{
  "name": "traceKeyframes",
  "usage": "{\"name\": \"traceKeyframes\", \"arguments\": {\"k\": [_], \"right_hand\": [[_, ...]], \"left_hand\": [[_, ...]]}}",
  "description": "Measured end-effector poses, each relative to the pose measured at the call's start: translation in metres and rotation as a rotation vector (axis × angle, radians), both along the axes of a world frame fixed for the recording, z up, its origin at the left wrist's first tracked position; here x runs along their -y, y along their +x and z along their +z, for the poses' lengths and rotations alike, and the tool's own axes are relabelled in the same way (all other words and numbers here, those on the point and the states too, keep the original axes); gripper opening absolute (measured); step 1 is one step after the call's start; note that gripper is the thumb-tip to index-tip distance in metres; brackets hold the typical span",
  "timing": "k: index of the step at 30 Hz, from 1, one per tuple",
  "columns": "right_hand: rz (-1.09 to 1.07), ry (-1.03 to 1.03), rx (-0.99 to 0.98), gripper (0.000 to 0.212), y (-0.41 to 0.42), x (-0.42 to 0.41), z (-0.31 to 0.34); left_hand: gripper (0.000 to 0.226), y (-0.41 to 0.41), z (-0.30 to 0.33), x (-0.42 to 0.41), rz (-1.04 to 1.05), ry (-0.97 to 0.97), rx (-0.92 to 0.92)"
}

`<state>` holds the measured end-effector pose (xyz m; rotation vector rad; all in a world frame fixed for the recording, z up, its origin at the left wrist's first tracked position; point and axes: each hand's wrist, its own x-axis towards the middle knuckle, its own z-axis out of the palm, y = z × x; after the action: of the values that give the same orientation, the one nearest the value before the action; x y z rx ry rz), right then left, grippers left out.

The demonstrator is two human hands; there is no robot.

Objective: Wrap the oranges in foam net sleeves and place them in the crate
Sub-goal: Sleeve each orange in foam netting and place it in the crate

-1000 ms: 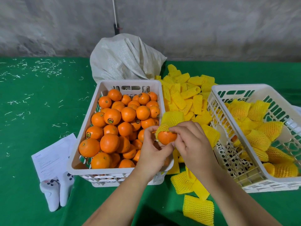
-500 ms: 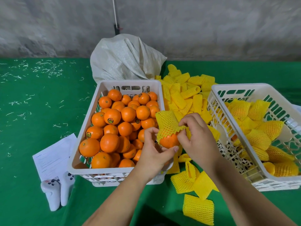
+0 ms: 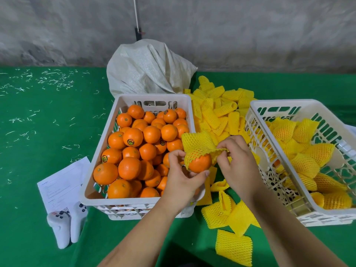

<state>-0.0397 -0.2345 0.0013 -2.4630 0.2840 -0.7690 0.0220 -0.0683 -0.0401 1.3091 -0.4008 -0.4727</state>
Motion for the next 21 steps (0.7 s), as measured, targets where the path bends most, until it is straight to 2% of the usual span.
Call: {"name": "traceKeyframes", "arguments": {"k": [6, 8, 10, 13, 15, 18, 21], "right_hand": [[0.053, 0.022, 0.123, 0.019, -0.015, -0.05, -0.023], [0.059, 0.064, 0.12, 0.025, -0.012, -0.049, -0.021], [0.075, 0.117, 0.108, 0.032, -0.008, -0.044, -0.016], [0.077, 0.154, 0.115, 0.033, -0.003, -0.042, -0.008], [0.065, 0.128, 0.134, 0.029, -0.002, -0.038, -0.004], [0.081, -0.039, 0.123, 0.021, -0.004, -0.026, 0.0], [0.088, -0.022, 0.002, 0.033, -0.005, -0.018, 0.0]], "left_hand": [[0.061, -0.001, 0.002, 0.002, 0.157, 0.025, 0.018], [0.06, 0.001, 0.004, -0.002, 0.12, -0.022, -0.022], [0.049, 0.004, 0.006, -0.004, 0.042, -0.097, -0.067], [0.044, 0.004, 0.008, -0.005, 0.015, -0.07, -0.088], [0.048, 0.004, 0.006, -0.005, 0.002, -0.047, -0.094], [0.06, 0.005, 0.005, -0.007, -0.003, -0.057, -0.126], [0.066, 0.003, 0.006, -0.008, 0.027, -0.065, -0.127]]}}
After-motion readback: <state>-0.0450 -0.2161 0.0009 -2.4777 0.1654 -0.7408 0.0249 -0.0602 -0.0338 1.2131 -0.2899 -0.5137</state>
